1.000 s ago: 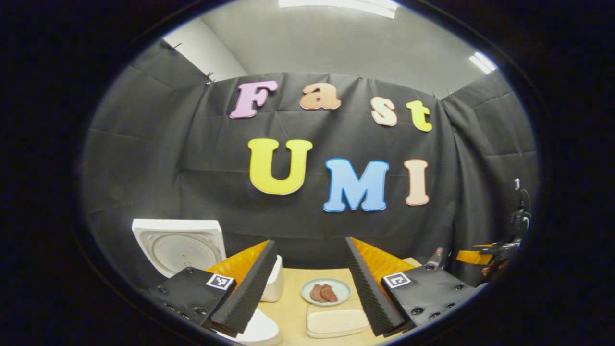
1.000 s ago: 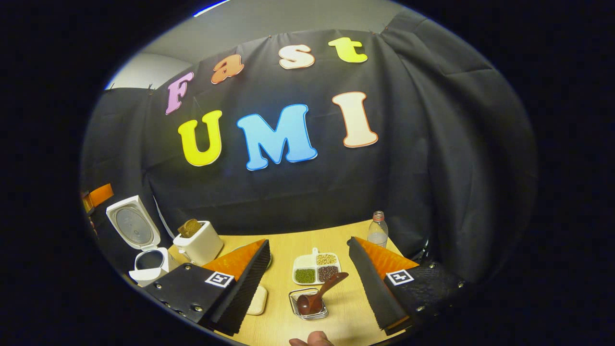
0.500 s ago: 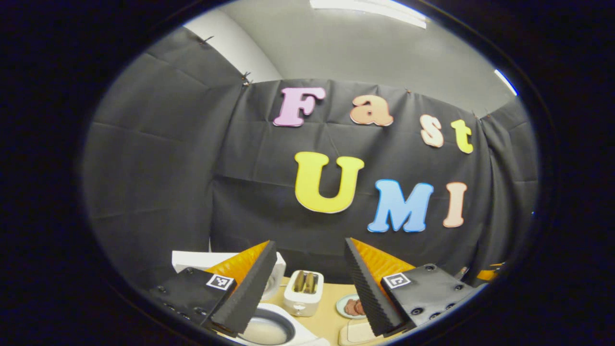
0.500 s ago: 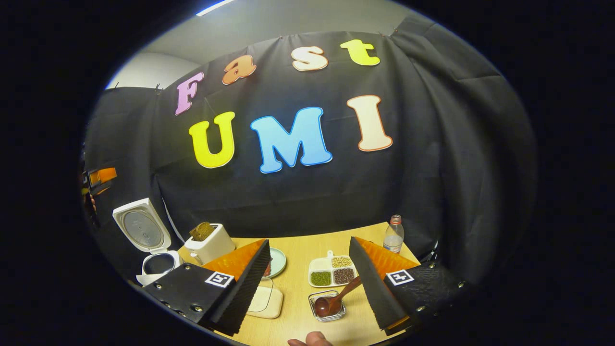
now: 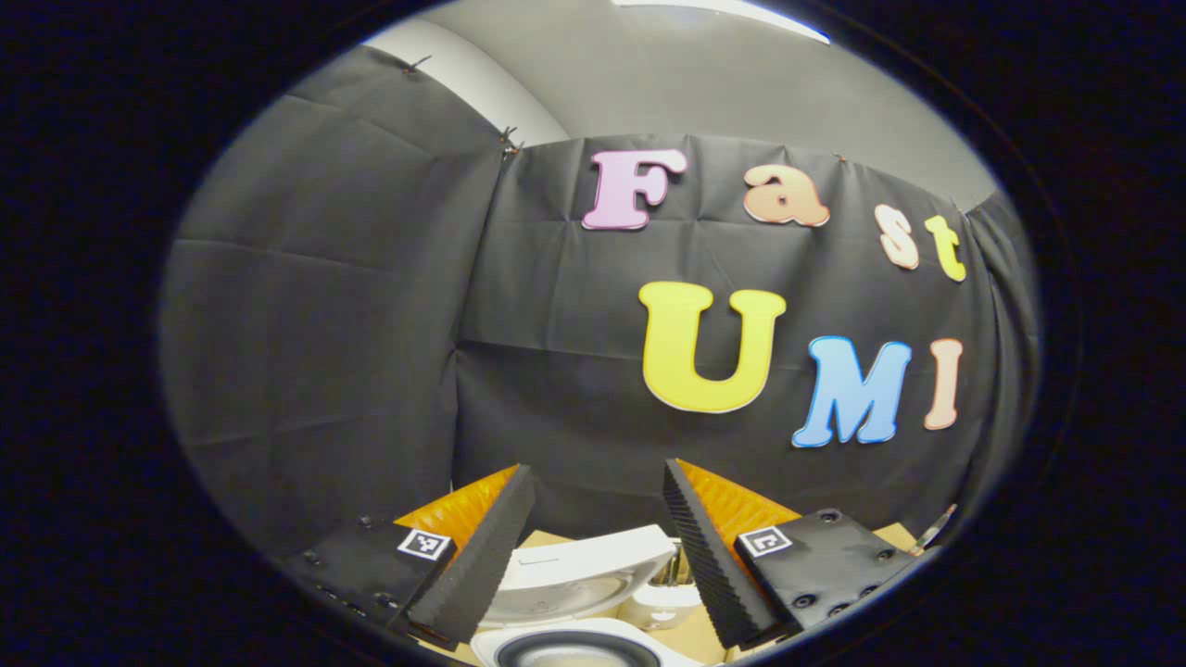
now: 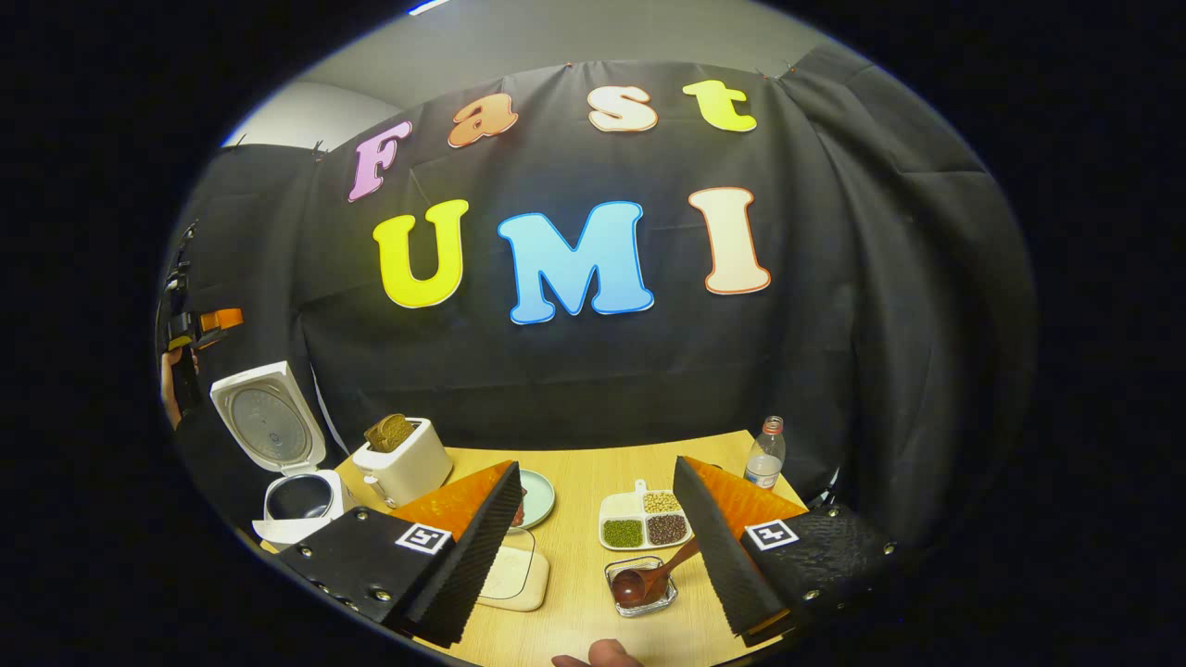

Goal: Close the left gripper, press the button to open the rice cooker; take a wooden spoon from the chopstick holder with the right hand, scoop a spoonful of rice and pour it into the rice cooker, then put the wooden spoon back into the chopstick holder.

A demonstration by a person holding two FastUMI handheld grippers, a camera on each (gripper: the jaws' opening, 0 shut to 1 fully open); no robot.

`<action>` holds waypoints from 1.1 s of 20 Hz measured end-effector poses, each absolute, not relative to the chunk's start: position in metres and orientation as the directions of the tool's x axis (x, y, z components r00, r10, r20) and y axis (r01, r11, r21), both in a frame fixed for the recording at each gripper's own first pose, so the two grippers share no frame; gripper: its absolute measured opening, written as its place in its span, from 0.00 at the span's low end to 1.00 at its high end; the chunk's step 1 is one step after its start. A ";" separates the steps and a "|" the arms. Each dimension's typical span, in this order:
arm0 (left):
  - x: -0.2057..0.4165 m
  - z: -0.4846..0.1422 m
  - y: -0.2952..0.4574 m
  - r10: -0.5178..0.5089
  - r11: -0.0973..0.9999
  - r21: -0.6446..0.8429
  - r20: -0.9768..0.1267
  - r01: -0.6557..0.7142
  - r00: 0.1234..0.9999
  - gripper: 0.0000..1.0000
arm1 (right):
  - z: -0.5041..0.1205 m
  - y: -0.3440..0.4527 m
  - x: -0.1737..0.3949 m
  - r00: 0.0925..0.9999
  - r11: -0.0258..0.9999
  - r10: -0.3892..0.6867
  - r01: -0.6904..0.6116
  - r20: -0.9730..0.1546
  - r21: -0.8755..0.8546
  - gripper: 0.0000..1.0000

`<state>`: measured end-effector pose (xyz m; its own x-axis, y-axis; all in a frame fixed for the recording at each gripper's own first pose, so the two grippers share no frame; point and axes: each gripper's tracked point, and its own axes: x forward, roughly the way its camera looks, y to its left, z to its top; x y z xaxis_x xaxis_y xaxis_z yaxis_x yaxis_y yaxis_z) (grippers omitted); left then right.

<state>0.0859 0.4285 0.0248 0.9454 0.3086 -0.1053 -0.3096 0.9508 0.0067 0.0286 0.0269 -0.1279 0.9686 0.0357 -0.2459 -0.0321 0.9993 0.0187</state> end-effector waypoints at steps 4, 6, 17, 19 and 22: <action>0.110 -0.006 0.463 0.349 0.934 -0.023 -0.157 -0.357 0.924 0.97 | -0.130 0.028 0.028 0.967 1.000 0.014 -0.011 -0.255 0.013 0.99; 0.119 -0.016 0.471 0.361 0.931 0.000 -0.167 -0.366 0.917 0.96 | -0.131 0.027 0.030 0.966 1.000 0.007 -0.005 -0.257 0.009 1.00; 0.100 -0.055 0.454 0.418 0.908 0.108 -0.195 -0.405 0.887 0.98 | -0.134 0.049 0.047 0.957 0.995 0.090 -0.075 -0.277 0.064 1.00; 0.089 -0.057 0.447 0.426 0.905 0.093 -0.185 -0.415 0.886 0.96 | -0.131 0.053 0.049 0.955 0.993 0.114 -0.103 -0.272 0.055 1.00; 0.072 -0.061 0.431 0.440 0.898 0.084 -0.172 -0.432 0.881 0.96 | -0.125 0.052 0.049 0.956 0.991 0.136 -0.127 -0.261 0.050 1.00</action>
